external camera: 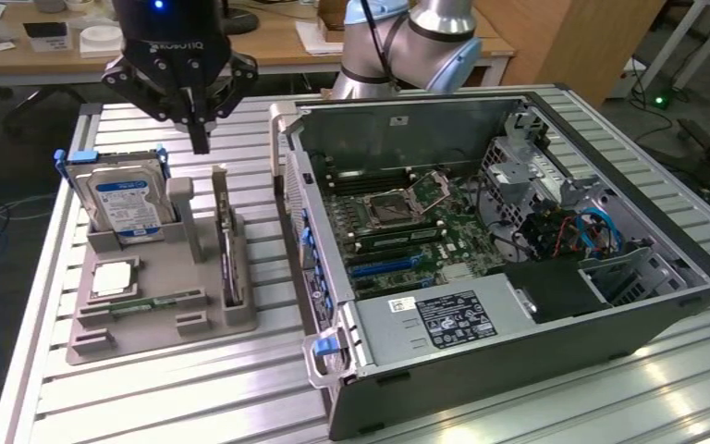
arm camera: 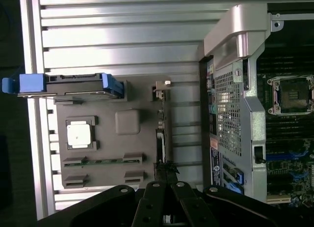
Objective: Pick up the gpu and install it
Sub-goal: 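Reach for the gpu, then pick up the gpu and move the gpu toward the slot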
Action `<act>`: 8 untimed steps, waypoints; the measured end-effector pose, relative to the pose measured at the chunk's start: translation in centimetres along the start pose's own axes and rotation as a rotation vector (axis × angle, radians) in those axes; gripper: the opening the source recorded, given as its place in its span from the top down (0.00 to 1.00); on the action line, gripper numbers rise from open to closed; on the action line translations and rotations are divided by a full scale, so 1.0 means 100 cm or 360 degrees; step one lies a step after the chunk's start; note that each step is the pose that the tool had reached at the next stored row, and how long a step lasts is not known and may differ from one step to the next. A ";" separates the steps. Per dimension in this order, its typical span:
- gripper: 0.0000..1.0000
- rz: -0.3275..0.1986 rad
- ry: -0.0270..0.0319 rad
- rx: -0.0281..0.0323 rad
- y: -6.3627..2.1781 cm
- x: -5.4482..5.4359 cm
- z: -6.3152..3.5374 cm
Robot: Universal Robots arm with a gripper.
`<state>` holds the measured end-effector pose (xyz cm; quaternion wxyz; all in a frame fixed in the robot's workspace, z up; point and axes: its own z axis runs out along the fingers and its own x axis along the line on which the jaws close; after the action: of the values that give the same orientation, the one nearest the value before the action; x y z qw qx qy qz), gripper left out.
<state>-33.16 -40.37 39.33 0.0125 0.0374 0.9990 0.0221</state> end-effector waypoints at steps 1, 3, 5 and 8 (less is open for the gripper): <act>0.89 0.0000 0.00001 0.00000 -0.0001 0.000 0.0000; 0.89 0.0000 0.00000 -0.00001 -0.0001 0.000 0.0000; 0.89 0.0000 0.00001 0.00000 -0.0001 0.001 0.0000; 0.89 0.0000 0.00001 0.00000 -0.0001 0.001 0.0000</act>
<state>-33.21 -40.37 39.33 0.0125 0.0374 0.9990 0.0221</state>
